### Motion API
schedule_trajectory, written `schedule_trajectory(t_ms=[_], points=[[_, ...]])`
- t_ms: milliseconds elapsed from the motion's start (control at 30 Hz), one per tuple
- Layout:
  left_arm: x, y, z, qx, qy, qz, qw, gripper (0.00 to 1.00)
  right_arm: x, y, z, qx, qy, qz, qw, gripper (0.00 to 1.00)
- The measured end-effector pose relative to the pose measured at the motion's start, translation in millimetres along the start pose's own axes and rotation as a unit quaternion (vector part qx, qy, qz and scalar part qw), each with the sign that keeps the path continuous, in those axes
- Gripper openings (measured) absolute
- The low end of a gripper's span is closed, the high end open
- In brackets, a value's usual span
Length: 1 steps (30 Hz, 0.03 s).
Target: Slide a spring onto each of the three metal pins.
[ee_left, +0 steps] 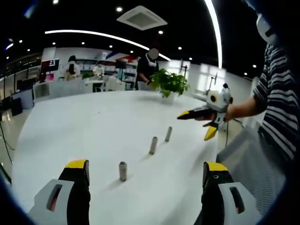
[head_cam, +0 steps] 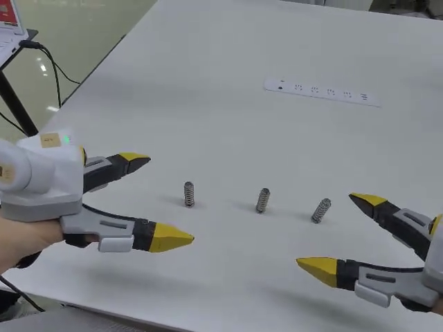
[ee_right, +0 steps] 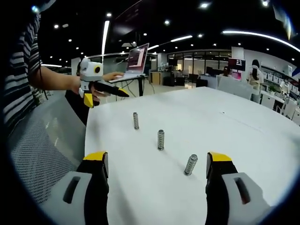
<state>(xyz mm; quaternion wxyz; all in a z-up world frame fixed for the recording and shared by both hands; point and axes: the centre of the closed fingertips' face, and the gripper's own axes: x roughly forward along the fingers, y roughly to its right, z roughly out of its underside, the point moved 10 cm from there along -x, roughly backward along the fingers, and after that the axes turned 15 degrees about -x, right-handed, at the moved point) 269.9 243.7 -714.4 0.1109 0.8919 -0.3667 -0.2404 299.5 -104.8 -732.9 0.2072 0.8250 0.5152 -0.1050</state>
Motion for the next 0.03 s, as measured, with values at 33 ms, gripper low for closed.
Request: schedule_trajectory(t_ms=[33], points=[[-0.5, 0.1, 0.2, 0.000, 0.000, 0.000, 1.0000, 0.98, -2.3, 1.8, 2.8, 0.004, -0.001, 0.002, 1.0000, 0.87]])
